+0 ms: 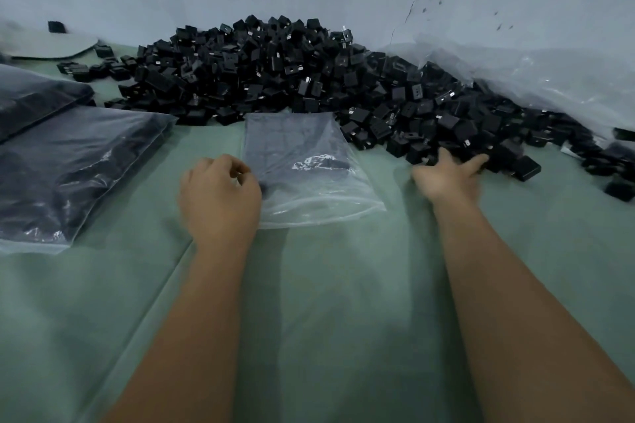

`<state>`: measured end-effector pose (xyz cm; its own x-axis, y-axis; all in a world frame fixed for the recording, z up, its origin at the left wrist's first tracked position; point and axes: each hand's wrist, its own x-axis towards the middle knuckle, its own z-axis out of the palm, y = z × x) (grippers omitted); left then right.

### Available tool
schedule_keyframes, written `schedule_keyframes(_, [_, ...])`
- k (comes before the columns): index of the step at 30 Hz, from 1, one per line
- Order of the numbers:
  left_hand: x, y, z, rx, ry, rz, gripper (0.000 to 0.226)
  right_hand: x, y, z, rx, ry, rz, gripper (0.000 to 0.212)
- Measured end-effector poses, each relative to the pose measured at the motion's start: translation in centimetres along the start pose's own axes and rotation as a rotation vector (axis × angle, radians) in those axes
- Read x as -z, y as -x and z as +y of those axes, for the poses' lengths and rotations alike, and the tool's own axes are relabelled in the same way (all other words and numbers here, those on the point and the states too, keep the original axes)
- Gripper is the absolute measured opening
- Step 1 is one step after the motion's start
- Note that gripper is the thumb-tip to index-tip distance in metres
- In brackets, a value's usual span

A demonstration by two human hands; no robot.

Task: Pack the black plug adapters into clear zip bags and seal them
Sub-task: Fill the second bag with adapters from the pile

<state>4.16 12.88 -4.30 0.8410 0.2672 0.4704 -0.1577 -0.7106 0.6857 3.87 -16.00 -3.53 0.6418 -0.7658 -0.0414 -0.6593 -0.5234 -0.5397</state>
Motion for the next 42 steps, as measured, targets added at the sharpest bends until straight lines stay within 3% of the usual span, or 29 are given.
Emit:
schedule_keyframes(4, [0.0, 0.0, 0.0, -0.009, 0.034, -0.006, 0.014, -2.3, 2.0, -0.7, 0.343, -0.194, 0.069, 0.049])
schedule_keyframes(11, [0.2, 0.2, 0.5, -0.106, 0.090, -0.086, 0.012, -2.3, 4.8, 0.1, 0.313, -0.516, 0.105, 0.061])
schedule_keyframes(15, [0.6, 1.0, 0.5, -0.243, 0.080, -0.226, 0.018, -1.9, 7.7, -0.4, 0.341, -0.689, 0.201, 0.045])
schedule_keyframes(19, [1.2, 1.4, 0.6, -0.252, -0.015, -0.390, 0.044, -2.3, 11.7, -2.0, 0.532, -0.631, 0.336, 0.033])
schedule_keyframes(22, [1.2, 1.6, 0.7, -0.321, -0.112, -0.478, 0.052, -3.2, 15.4, -3.4, 0.734, -0.738, 0.158, 0.034])
schedule_keyframes(26, [1.4, 1.9, 0.8, -0.358, -0.084, -0.410, 0.055, -3.8, 17.3, -3.6, 0.855, -0.694, -0.040, 0.020])
schedule_keyframes(31, [1.2, 1.7, 0.9, -0.292, 0.059, -0.287, 0.008, -3.7, 17.7, -3.4, 0.955, -0.477, 0.063, 0.013])
schedule_keyframes(34, [1.2, 1.6, 1.0, -0.173, 0.169, -0.249, 0.013, -4.2, 17.4, -3.9, 0.960, -0.286, 0.176, 0.016])
schedule_keyframes(38, [1.5, 1.8, 1.2, -0.036, 0.513, -0.255, 0.012, -4.6, 16.8, -3.8, 0.935, 0.003, 0.153, 0.026])
schedule_keyframes(42, [1.9, 1.4, 1.4, 0.108, 0.804, -0.106, 0.027, -4.4, 16.9, -3.6, 0.862, -0.079, 0.080, 0.013])
